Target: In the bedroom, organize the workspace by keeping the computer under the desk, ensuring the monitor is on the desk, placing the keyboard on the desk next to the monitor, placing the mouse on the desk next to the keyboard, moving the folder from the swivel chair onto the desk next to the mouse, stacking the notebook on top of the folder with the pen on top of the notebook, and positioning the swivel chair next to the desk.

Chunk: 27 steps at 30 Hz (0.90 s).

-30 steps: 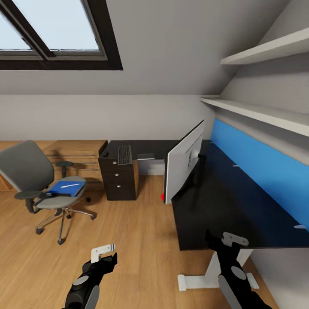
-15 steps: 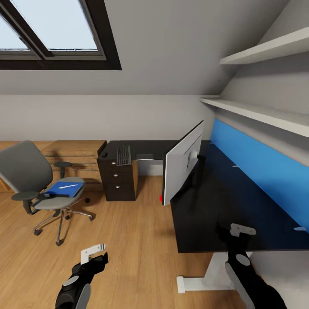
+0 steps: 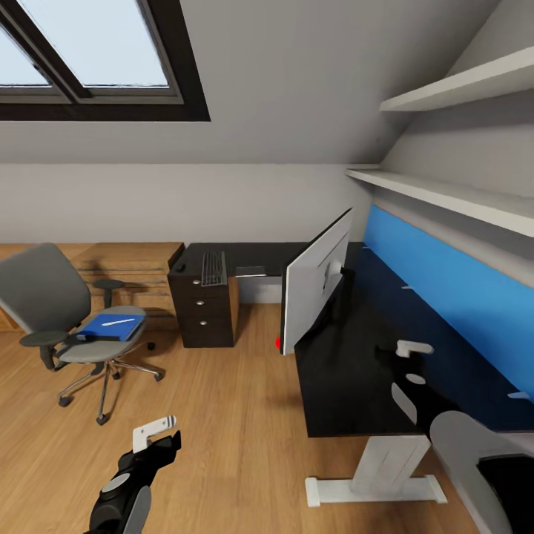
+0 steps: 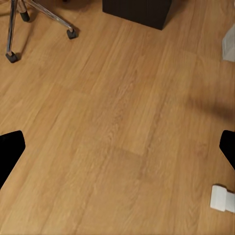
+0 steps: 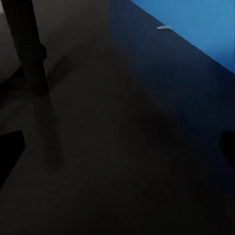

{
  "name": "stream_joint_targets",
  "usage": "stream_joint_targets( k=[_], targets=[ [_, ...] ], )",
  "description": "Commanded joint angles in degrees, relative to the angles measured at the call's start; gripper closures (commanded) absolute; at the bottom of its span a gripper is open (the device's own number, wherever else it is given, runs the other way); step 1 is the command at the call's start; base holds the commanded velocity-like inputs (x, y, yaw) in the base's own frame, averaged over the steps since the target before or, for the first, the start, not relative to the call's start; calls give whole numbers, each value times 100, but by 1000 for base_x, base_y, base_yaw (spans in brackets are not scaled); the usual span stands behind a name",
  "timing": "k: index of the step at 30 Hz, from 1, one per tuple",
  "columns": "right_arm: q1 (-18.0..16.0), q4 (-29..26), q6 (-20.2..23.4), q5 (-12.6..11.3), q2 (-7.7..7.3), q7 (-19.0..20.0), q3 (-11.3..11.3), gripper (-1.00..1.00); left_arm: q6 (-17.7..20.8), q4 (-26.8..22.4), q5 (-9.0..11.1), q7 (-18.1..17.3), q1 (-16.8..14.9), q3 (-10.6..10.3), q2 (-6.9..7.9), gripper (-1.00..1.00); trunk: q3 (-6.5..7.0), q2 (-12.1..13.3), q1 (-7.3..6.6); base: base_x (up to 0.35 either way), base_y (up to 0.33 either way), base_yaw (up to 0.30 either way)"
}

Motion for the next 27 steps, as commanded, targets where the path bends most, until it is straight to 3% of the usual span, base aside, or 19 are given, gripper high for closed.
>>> stream_joint_targets(
  k=[1, 2, 4, 9, 17, 19, 27],
  targets=[
    [-28, 41, -28, -54, -6, 65, 51, -100, 20, -10, 61, 36, -4, 2, -3, -100, -8, -6, 1, 0, 0, 0],
    [-46, 73, -36, -53, -6, 169, 53, -100, 20, -11, 61, 35, -4, 0, -3, -100, -8, -6, 1, 0, 0, 0],
    [-95, 199, -93, -51, -7, 806, 57, -100, 20, -14, 61, 15, -4, -9, -4, -100, -8, -6, 1, 53, 0, 0],
    [-108, 544, -337, -40, 2, 1228, 61, -100, 20, -8, 61, 6, -4, -29, -23, -100, -8, -6, 1, 202, 0, 0],
    [-110, 683, -554, -28, 19, 1340, 81, -100, 26, 37, 47, 23, -4, -66, -41, -100, -8, -6, 1, 285, -13, 0],
    [-105, 691, -569, -25, 24, 1345, 85, -100, 28, 63, 45, 21, -4, -198, -36, -100, -8, -6, 1, 276, -56, 0],
    [-101, 696, -578, -22, 43, 1350, 92, -100, 29, 79, 44, 16, -4, -304, -24, -100, -8, -6, 1, 287, -58, 0]
  ],
)
